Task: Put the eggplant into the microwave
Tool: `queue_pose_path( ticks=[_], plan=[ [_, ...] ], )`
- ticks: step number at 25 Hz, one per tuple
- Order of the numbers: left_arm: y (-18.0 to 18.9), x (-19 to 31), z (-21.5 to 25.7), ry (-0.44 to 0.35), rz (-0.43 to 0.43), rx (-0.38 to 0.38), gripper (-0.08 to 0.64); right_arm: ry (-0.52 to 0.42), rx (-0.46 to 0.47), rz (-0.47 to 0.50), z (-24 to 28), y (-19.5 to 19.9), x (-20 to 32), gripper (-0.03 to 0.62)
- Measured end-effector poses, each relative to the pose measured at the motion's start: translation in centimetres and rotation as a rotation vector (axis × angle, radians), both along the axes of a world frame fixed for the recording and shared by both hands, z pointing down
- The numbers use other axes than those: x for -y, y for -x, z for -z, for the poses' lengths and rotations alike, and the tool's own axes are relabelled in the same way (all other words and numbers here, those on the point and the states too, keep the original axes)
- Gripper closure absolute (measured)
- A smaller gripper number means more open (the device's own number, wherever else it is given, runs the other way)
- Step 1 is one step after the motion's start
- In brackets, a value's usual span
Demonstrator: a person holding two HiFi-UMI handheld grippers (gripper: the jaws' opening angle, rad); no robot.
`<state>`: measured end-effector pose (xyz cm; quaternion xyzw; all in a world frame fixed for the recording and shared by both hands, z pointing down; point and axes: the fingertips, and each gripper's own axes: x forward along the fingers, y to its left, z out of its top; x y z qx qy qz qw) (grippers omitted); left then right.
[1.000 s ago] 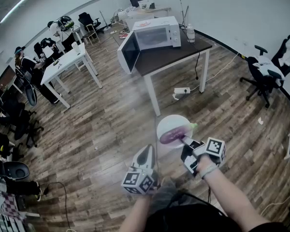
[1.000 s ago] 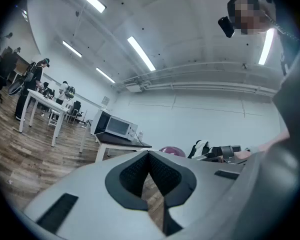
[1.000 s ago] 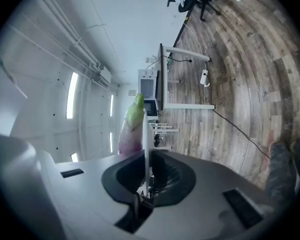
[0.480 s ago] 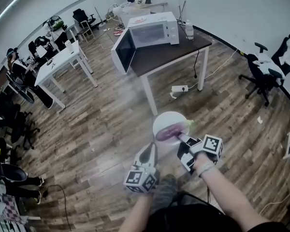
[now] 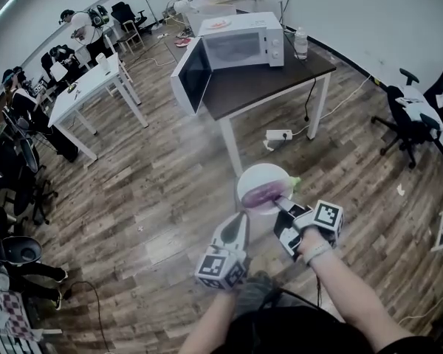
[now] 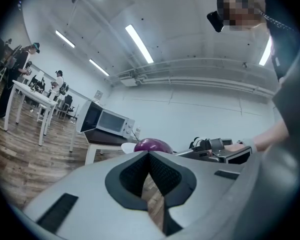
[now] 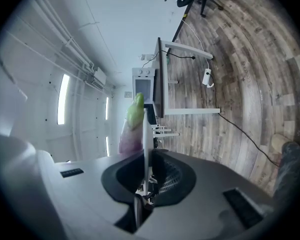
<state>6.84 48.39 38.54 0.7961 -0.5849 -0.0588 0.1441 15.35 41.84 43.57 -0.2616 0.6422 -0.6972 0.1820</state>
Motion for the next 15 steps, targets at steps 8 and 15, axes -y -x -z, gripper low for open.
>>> queue_pose_path(
  ticks=[8, 15],
  plan=[
    [1.9, 5.9, -0.4, -0.009, -0.045, -0.007, 0.56, 0.008, 0.004, -0.034, 0.2, 2.1, 6.1, 0.571],
    [4.1, 10.4, -0.3, -0.004, -0.067, -0.02, 0.56, 0.009, 0.003, -0.056, 0.1, 4.2, 10.3, 0.571]
  ],
)
